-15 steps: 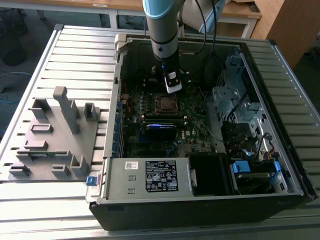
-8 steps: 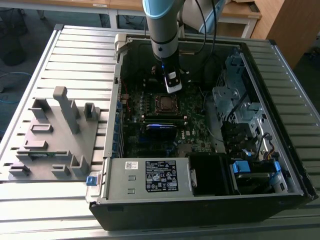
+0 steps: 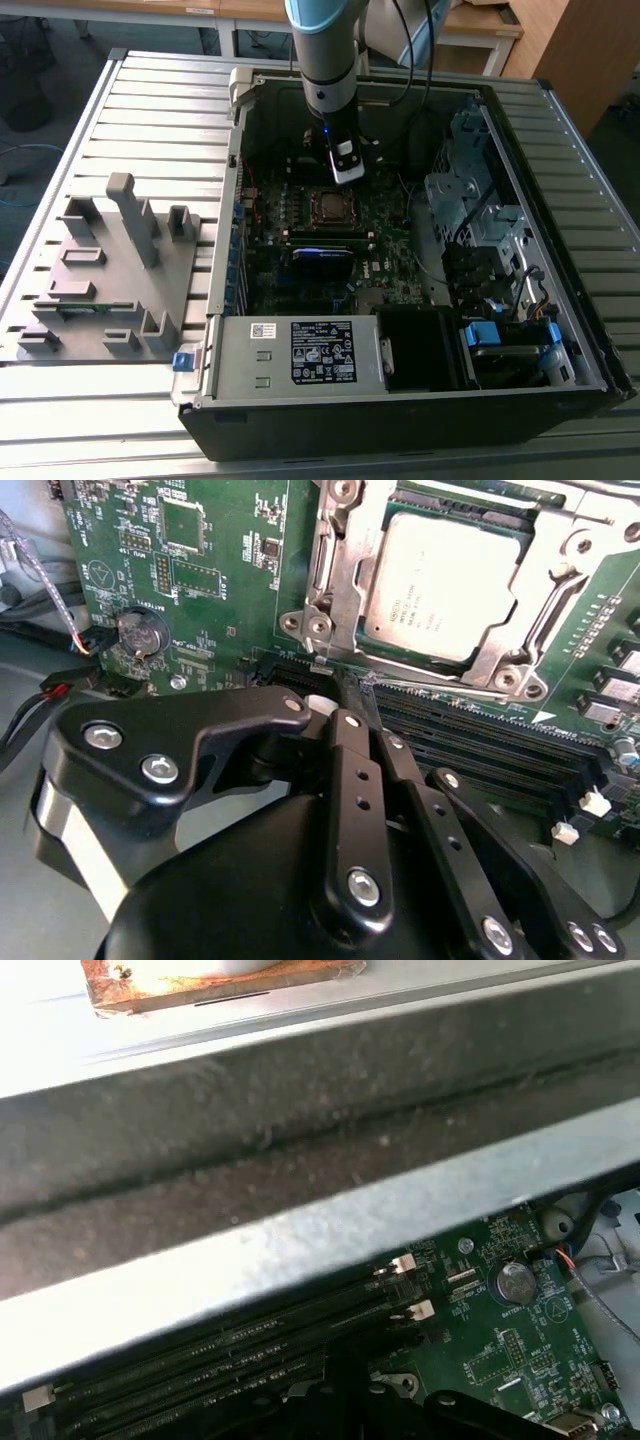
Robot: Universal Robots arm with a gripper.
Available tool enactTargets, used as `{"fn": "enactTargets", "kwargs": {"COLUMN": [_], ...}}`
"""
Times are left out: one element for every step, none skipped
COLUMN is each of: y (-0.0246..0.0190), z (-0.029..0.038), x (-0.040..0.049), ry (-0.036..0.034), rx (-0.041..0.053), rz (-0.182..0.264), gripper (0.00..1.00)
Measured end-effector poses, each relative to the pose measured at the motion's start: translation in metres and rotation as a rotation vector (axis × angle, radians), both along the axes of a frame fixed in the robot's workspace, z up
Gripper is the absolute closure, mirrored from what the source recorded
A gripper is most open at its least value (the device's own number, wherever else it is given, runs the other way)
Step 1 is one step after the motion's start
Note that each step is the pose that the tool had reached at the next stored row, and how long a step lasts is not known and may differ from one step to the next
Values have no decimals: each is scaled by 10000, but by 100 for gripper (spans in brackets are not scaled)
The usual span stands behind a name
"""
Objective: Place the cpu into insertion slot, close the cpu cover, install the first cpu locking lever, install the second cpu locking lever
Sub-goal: 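Install the first cpu locking lever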
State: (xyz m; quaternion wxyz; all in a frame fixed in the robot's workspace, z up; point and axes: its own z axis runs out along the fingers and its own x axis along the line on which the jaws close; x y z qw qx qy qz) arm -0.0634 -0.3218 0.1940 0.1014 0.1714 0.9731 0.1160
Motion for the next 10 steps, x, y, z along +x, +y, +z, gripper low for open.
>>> {"fn": "enactTargets", "kwargs": {"y": [0, 0, -1, -1, -1, -1, -1, -1, -1, -1], "z": [0, 1, 0, -2, -3, -4, -6, -6, -8, -10], "x": [0, -1, -4, -10, -19, -28, -37, -48, -60, -72], "ry": [-14, -31, -52, -74, -90, -103, -115, -125, -136, -143], "rx": [1, 0, 0, 8, 17, 21, 23, 22, 23, 30], "rz": [0, -1, -1, 0, 0, 0, 0, 0, -1, 0], "gripper": [90, 90, 90, 90, 90, 90, 90, 90, 90, 90]}}
